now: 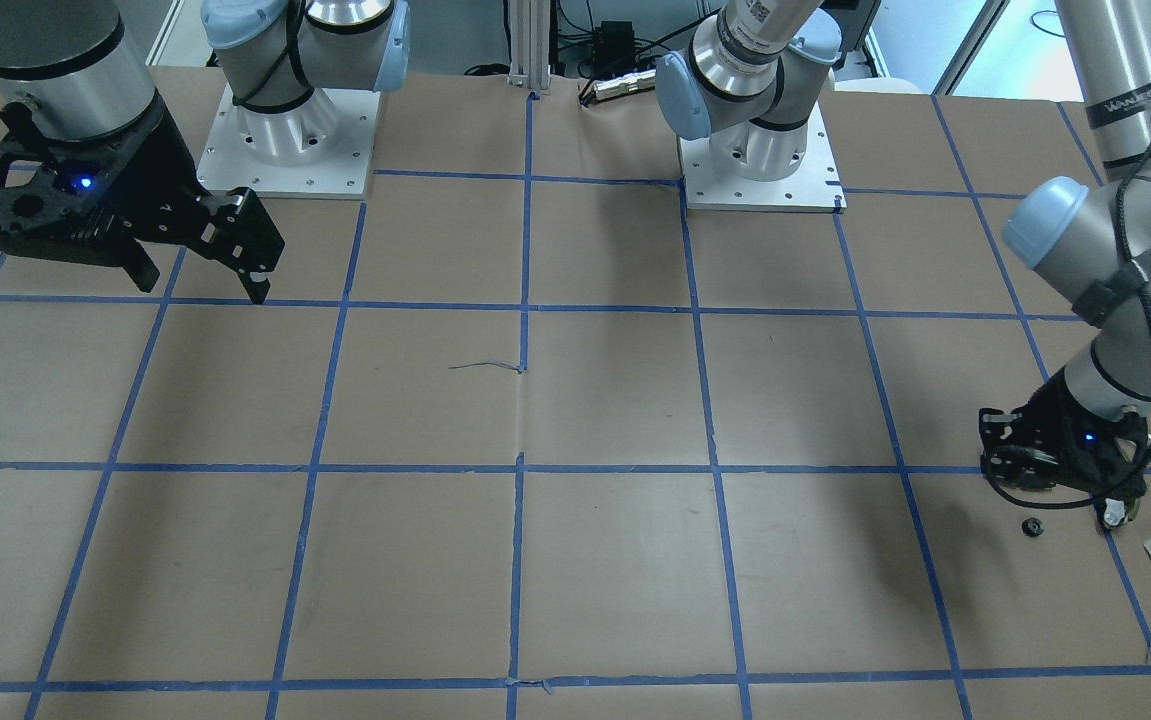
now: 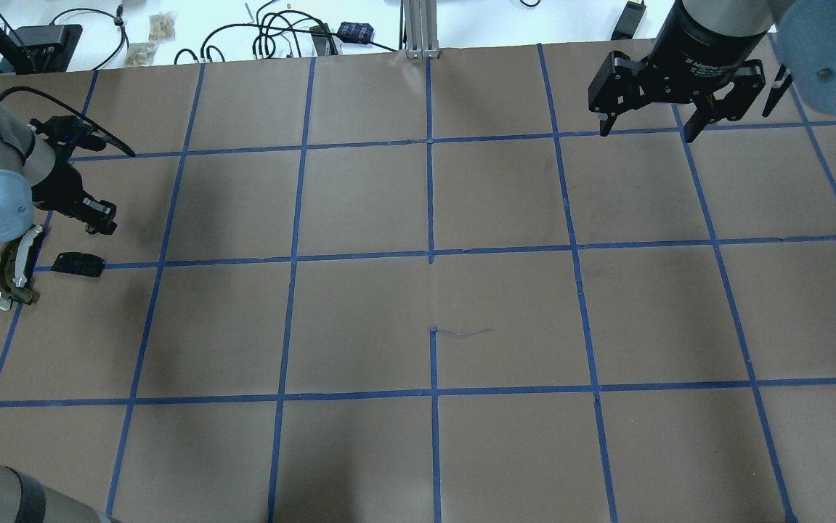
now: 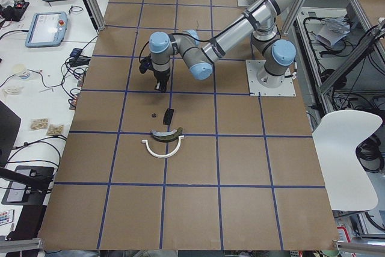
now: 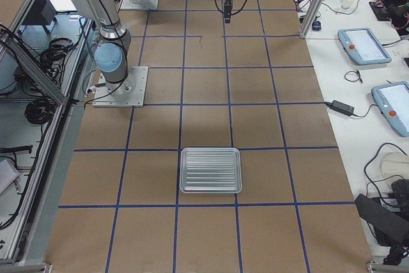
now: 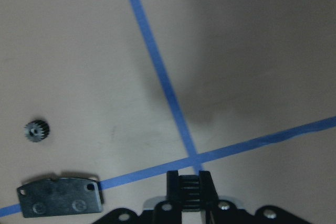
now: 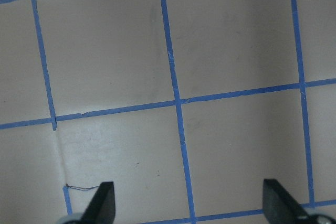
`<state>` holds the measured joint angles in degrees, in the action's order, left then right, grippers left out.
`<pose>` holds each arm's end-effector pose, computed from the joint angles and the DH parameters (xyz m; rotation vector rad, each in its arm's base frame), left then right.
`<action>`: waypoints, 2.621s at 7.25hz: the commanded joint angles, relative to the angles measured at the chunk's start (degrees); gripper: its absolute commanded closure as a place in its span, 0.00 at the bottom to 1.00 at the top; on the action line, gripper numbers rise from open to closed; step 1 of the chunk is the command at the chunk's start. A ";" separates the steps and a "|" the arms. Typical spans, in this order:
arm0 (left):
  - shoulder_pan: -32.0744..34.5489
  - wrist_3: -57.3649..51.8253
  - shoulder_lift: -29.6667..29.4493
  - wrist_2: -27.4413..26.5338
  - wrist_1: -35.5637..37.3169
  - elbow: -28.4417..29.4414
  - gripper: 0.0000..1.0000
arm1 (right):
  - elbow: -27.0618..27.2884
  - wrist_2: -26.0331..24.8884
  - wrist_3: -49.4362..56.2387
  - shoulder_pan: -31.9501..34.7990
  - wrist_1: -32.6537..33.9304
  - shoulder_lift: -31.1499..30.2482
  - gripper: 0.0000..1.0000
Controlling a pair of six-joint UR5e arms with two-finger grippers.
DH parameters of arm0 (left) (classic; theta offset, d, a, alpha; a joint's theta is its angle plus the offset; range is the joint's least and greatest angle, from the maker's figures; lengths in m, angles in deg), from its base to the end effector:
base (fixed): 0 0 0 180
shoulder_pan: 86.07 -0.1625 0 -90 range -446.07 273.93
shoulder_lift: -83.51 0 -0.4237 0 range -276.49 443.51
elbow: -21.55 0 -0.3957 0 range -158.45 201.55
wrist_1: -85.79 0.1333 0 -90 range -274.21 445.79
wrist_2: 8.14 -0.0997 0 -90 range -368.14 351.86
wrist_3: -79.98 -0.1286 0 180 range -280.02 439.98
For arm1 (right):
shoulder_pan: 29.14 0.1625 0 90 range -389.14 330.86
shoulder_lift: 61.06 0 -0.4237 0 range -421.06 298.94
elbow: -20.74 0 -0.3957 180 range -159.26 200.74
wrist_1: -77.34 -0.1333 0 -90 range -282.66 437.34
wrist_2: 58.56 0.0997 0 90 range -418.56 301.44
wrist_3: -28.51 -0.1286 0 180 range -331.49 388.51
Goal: Place bearing gear from tray to pile
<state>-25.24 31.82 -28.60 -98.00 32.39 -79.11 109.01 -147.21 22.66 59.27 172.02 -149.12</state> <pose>0.1759 -0.5893 0.2192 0.5116 3.0581 -0.0833 0.1219 -0.5230 0.4641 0.2005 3.1064 -0.1200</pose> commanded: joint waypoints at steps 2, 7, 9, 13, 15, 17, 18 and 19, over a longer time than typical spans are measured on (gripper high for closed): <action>-1.68 -1.77 -7.76 1.18 0.75 6.27 1.00 | 0.06 -0.03 -0.12 0.00 -0.02 -0.09 0.00; -2.12 -2.12 -11.02 2.58 4.17 7.23 1.00 | 0.15 0.32 -0.12 0.00 -0.02 0.00 0.00; -2.12 -2.12 -11.55 2.50 4.62 7.23 1.00 | 0.06 0.40 -0.12 0.00 -0.02 0.00 0.00; -2.29 1.03 -10.76 2.32 3.84 6.88 0.19 | 0.06 -0.03 -0.12 0.00 -0.02 0.00 0.00; 1.98 8.57 -8.48 2.23 1.82 7.32 0.19 | 0.06 0.05 -0.12 0.00 -0.02 -0.09 0.00; 6.04 12.70 -3.67 2.32 -8.14 11.07 0.17 | -0.20 -0.03 0.06 0.00 -0.02 -0.09 0.00; 9.45 20.83 -0.77 2.41 -18.74 16.76 0.16 | -0.03 -0.03 0.14 0.00 -0.02 -0.09 0.00; 14.01 32.65 1.35 2.32 -27.81 23.43 0.08 | -0.20 -0.03 0.14 0.00 -0.02 0.00 0.00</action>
<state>-16.22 52.17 -30.32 -95.66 16.08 -63.13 108.91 -147.23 22.75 59.27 172.00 -149.21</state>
